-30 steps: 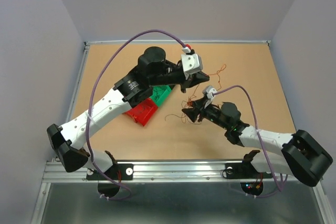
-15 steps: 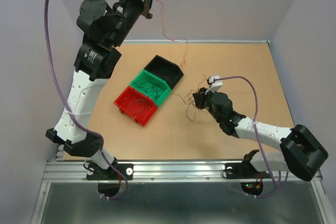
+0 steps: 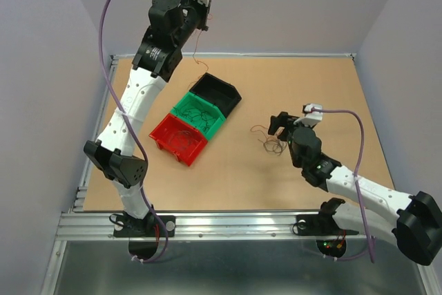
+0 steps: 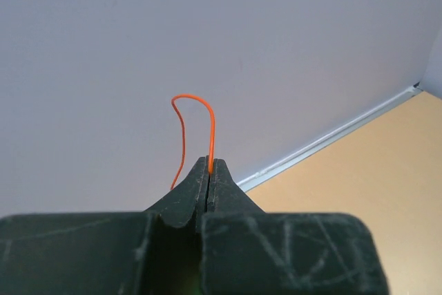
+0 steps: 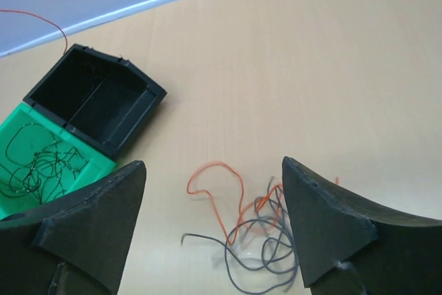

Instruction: Untangle the cables

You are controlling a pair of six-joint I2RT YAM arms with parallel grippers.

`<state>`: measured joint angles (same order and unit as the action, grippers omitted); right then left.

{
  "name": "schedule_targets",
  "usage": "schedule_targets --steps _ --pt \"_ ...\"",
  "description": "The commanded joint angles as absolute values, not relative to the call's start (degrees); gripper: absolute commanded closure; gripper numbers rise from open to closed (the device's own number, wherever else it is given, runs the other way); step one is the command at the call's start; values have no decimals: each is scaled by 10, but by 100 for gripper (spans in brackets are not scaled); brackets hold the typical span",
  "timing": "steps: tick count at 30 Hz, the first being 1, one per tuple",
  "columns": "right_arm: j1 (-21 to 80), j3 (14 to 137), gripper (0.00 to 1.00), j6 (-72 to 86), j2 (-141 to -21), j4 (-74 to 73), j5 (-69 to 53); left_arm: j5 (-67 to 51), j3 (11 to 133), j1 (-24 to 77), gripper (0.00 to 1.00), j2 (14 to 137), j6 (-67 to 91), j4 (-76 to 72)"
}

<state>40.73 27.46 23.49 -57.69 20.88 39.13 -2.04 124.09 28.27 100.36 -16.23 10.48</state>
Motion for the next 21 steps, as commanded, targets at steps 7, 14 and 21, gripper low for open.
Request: schedule_targets --steps 7,14,21 --pt "410 222 11 243 -497 228 443 -17 1259 265 100 993 -166 34" --pt "410 212 8 229 -501 259 410 -11 1288 265 100 991 -185 3" --pt "410 218 8 223 -518 270 395 69 1298 271 100 978 -235 -84"
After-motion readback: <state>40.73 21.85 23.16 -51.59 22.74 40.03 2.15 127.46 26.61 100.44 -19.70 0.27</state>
